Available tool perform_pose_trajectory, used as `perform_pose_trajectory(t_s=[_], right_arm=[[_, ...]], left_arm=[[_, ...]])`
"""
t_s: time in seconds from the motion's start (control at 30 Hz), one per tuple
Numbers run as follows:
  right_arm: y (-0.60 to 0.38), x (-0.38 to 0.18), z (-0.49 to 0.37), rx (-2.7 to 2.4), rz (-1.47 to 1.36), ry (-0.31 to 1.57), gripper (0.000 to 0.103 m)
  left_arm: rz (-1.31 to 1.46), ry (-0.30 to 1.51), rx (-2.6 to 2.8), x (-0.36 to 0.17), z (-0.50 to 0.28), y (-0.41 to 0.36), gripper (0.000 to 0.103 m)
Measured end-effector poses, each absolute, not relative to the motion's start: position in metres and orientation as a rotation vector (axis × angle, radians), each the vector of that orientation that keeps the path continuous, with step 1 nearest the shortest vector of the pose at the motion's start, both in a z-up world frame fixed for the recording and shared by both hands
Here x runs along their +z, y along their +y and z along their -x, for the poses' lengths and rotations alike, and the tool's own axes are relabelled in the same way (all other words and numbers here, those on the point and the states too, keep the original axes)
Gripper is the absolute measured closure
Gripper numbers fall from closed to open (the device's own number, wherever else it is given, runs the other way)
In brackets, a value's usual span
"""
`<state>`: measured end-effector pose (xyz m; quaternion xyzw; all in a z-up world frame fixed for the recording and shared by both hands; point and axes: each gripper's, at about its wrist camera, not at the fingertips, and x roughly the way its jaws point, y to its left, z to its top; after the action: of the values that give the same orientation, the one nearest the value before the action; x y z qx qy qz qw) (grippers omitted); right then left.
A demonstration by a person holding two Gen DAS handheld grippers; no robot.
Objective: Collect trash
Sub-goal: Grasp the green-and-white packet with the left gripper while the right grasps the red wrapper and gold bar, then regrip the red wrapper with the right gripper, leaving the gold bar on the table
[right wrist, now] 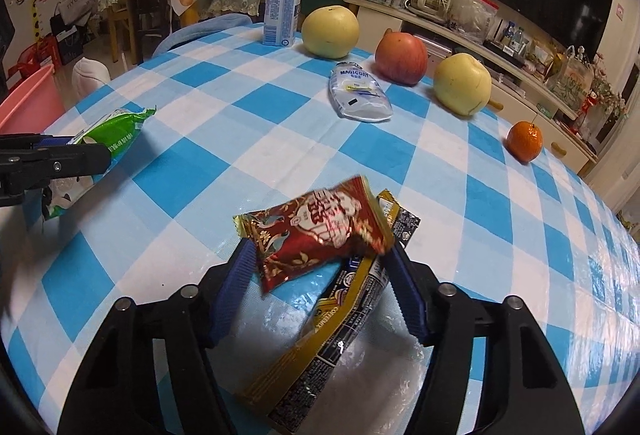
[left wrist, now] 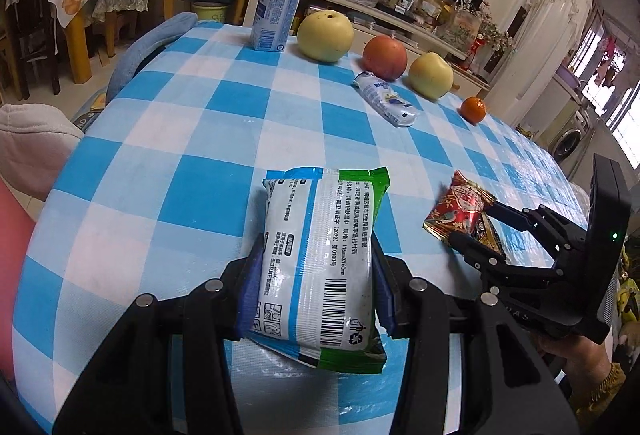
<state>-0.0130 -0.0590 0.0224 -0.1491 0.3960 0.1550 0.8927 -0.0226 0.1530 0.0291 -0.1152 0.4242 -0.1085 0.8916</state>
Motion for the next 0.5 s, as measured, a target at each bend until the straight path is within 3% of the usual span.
perform_pose_trajectory(t_s=[0.2,0.5], right_arm=[[-0.059,0.027,0.008,0.352,0.251,0.823,0.032],[-0.057,0.031,-0.005,0.390,0.118,0.842,0.030]], left_arm=[[0.259,0.887,-0.223,0.028,0.022,0.164,0.055],[0.274,0.899,-0.215,0.027,0.022,0.177,0.055]])
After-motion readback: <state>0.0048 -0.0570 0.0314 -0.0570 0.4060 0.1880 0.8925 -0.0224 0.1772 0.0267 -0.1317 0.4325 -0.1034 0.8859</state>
